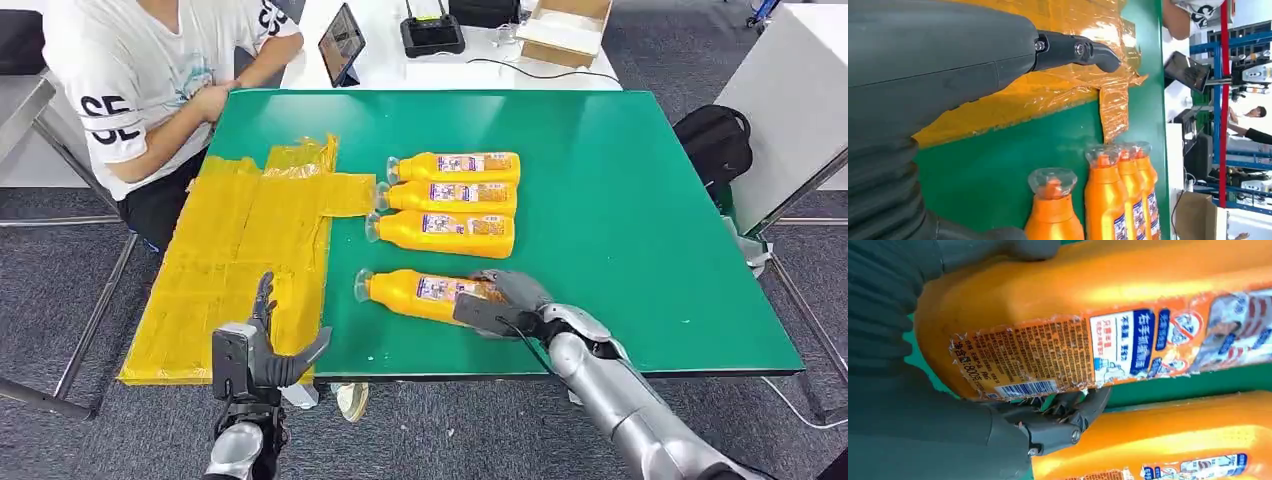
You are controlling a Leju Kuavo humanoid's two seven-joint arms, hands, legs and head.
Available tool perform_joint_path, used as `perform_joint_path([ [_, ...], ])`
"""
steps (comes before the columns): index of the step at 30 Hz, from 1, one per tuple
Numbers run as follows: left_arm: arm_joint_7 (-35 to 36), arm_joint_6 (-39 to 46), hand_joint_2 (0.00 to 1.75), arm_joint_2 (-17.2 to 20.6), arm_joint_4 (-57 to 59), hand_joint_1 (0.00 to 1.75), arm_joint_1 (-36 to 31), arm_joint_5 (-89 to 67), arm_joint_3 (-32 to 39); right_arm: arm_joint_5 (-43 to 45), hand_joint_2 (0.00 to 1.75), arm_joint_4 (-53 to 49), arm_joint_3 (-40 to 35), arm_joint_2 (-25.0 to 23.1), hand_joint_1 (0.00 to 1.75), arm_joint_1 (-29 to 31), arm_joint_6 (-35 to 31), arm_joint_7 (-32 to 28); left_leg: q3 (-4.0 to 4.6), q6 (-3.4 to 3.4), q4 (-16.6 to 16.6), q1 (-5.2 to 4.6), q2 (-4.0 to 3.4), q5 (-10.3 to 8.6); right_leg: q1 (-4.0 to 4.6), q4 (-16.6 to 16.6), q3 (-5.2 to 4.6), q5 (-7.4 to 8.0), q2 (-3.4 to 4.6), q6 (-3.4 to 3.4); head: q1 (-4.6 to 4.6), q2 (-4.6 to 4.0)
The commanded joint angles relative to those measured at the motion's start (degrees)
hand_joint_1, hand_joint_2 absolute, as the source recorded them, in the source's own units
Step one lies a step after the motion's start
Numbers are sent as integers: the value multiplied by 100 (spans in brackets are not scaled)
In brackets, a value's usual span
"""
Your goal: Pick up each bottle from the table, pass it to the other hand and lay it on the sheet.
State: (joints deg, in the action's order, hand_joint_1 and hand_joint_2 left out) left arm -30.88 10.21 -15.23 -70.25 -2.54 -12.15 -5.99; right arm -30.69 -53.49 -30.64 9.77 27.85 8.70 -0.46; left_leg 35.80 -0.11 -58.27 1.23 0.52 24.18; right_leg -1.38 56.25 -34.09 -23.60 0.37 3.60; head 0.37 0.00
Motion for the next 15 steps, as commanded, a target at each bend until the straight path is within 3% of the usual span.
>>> perform_joint_path([
  [1,6,6,175,182,392,0,-241,1,-83,29,175,436,-372,104,175,198,88,-14,-29,7,8,-1,-1,7,3,-8,29,-7,-7,-17,2,0],
  [6,51,-64,175,155,325,0,-156,104,-56,136,175,0,-269,97,175,-112,-379,-109,-31,8,9,-1,0,7,4,-10,33,-7,-9,-18,2,0],
  [11,24,-111,175,62,-59,0,150,180,22,334,175,-2687,1227,-945,175,-1636,-2299,-1354,-18,1,7,3,-2,9,6,-6,19,-8,-2,-15,0,0],
  [15,-2,-262,175,34,-149,0,166,469,-149,668,175,-3802,1694,-1475,175,-2148,-3268,-2092,-16,0,-1,1,-22,22,6,13,8,-18,15,-22,-2,0],
])
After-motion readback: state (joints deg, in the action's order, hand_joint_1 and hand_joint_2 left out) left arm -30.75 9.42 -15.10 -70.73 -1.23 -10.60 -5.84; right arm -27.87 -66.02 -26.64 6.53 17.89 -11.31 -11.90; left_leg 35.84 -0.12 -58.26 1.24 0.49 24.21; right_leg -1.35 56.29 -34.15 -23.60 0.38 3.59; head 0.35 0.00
